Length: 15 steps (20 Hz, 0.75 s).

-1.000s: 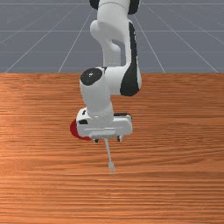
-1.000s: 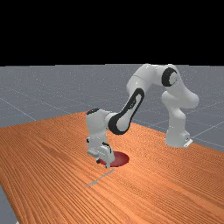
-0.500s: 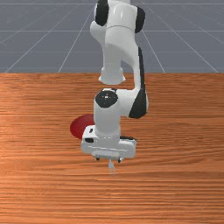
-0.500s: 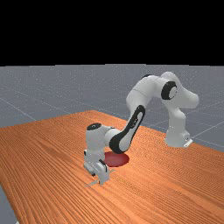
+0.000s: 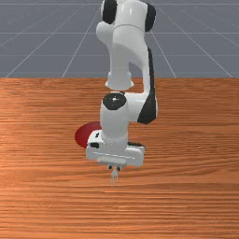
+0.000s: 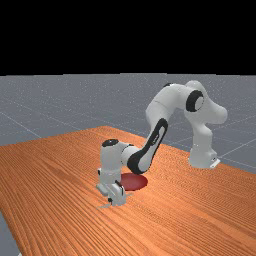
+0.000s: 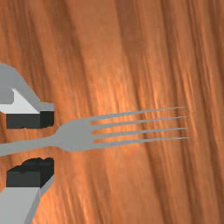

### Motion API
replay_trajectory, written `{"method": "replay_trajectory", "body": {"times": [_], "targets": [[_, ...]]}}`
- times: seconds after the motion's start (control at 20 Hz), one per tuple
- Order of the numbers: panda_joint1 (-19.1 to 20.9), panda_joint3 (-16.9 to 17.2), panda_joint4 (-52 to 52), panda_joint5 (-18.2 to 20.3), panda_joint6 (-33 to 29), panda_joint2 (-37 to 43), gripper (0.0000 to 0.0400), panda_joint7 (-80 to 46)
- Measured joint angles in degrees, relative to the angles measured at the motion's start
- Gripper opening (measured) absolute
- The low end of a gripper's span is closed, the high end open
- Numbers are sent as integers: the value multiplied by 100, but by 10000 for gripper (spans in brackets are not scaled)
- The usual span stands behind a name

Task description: Put the fork on the plate

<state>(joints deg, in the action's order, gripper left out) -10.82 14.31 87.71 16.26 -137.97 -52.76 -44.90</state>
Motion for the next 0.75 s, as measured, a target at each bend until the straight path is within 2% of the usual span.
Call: {"method": "replay_trajectory", "body": {"times": [0.2,0.4,0.55,0.65,0.75], "targets": [[-7,12,68,53,38,166,111,-74],[-17,137,164,84,88,742,107,-199],[-419,492,1952,-302,-15,1882,106,-319],[-474,686,3079,-384,-464,2293,106,-316],[-149,463,4063,56,-1752,2491,107,93]]}}
